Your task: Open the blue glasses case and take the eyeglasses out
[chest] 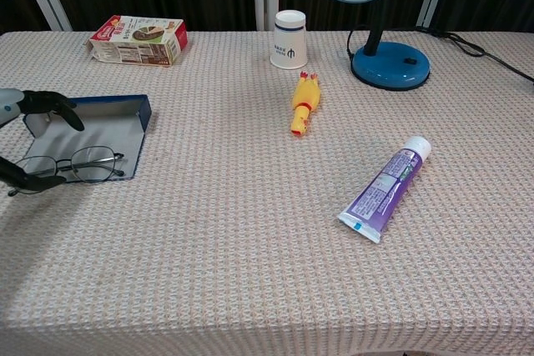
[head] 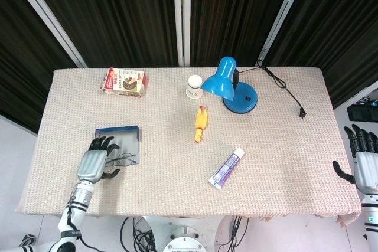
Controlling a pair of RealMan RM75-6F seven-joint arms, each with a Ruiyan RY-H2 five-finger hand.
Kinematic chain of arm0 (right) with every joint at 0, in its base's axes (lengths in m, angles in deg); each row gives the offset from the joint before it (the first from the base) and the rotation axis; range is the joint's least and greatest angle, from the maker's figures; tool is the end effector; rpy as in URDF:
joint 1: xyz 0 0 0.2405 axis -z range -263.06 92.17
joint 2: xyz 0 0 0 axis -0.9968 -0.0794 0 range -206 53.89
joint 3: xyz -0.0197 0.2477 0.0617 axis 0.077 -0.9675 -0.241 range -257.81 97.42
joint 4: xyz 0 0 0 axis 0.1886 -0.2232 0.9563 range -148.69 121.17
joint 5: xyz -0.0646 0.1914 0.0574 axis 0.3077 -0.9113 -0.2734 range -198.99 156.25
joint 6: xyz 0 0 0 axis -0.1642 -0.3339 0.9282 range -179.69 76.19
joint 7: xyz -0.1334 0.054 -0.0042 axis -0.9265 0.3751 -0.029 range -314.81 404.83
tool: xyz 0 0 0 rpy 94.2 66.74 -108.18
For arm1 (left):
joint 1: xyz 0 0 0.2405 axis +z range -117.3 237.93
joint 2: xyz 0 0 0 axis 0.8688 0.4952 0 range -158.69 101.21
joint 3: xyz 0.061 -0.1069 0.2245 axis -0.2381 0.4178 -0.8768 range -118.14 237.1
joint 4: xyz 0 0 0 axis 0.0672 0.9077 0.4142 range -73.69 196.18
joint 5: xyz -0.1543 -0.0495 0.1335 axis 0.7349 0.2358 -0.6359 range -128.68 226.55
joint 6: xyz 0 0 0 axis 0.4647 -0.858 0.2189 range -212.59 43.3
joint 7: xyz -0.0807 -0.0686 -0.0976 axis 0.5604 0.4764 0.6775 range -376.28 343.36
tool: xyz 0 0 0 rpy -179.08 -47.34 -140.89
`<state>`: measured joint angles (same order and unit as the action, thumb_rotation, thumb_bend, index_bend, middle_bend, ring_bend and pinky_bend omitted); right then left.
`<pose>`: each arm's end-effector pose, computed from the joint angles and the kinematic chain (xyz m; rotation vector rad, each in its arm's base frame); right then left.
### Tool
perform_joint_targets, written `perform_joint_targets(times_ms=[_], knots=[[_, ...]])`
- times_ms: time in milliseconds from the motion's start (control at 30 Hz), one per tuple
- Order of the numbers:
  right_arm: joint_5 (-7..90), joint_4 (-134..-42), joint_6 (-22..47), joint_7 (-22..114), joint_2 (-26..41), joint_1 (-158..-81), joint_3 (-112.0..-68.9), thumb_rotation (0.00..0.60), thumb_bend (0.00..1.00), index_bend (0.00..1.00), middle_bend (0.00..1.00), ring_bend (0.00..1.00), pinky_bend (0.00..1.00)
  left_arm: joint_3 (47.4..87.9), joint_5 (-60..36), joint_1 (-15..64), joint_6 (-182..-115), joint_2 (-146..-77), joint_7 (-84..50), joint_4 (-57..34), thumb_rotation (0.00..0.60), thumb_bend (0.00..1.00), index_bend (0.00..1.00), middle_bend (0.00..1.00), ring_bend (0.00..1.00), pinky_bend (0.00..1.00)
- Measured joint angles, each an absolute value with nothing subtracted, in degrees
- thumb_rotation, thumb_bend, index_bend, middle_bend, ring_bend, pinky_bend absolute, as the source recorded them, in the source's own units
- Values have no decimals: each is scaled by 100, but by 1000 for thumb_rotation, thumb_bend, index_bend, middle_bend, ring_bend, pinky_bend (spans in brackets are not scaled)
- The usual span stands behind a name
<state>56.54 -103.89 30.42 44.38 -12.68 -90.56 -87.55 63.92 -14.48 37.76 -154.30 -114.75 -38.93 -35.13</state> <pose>-0.3328 -0.1982 0.1807 1.2589 -0.8952 0.8266 -0.2269 0.2469 0.0061 -1.5654 -1.1808 -0.8221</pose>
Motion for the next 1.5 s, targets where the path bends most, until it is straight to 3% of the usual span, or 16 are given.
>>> perform_joint_targets(times_ms=[667, 1500], knots=[[5630, -10362, 2965, 4376, -1233, -9083, -8741, 600, 236, 0, 0, 0, 0, 6396, -1311, 3755, -15306, -11689, -3974, -3061, 600, 261, 370, 84, 0, 2], [5616, -10363, 2943, 4342, -1241, -9083, -8731, 600, 236, 0, 0, 0, 0, 6340, -1447, 3821, -15283, -11879, -3904, -2732, 600, 472, 578, 100, 0, 0]])
